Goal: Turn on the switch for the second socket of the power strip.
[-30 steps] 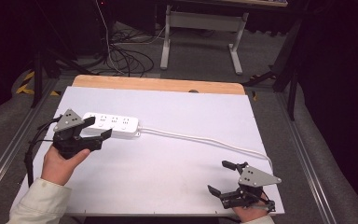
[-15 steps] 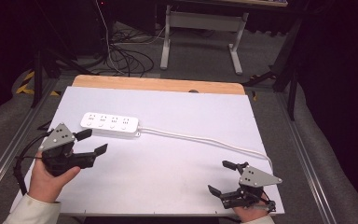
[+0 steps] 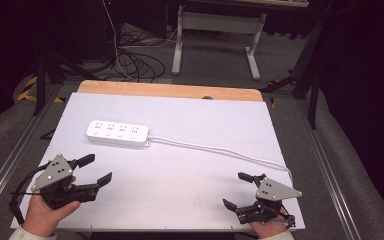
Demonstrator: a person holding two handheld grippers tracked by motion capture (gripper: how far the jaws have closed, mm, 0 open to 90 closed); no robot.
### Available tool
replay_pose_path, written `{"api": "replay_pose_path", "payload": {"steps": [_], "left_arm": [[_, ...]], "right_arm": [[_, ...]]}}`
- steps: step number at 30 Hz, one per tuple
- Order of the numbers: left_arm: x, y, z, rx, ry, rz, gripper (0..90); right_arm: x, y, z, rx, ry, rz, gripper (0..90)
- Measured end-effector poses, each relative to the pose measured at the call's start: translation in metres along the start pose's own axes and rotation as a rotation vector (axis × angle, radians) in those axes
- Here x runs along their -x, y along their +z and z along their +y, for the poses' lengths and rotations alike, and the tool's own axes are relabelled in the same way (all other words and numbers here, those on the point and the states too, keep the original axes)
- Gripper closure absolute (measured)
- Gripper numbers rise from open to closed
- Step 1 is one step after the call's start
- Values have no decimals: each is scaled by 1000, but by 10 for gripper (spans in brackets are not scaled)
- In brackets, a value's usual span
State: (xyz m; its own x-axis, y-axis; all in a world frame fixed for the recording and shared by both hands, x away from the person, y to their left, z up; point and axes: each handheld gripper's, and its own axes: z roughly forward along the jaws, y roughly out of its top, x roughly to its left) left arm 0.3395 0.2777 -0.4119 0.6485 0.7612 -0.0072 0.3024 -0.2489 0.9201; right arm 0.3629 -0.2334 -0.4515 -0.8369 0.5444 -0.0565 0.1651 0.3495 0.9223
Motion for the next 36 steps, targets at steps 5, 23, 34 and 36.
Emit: {"api": "replay_pose_path", "payload": {"steps": [5, 23, 34, 36], "left_arm": [[-4, -2, -15, 9, 9, -34, 208], [-5, 9, -62, -50, 62, -60, 163], [-7, 9, -58, -18, -89, -85, 149], [-9, 9, -58, -15, -97, -85, 150]], "right_arm": [[0, 0, 0, 0, 4, 5, 75], [2, 0, -2, -2, 7, 7, 74], [4, 2, -3, -15, 32, 22, 69], [4, 2, -3, -18, 36, 24, 69]]}}
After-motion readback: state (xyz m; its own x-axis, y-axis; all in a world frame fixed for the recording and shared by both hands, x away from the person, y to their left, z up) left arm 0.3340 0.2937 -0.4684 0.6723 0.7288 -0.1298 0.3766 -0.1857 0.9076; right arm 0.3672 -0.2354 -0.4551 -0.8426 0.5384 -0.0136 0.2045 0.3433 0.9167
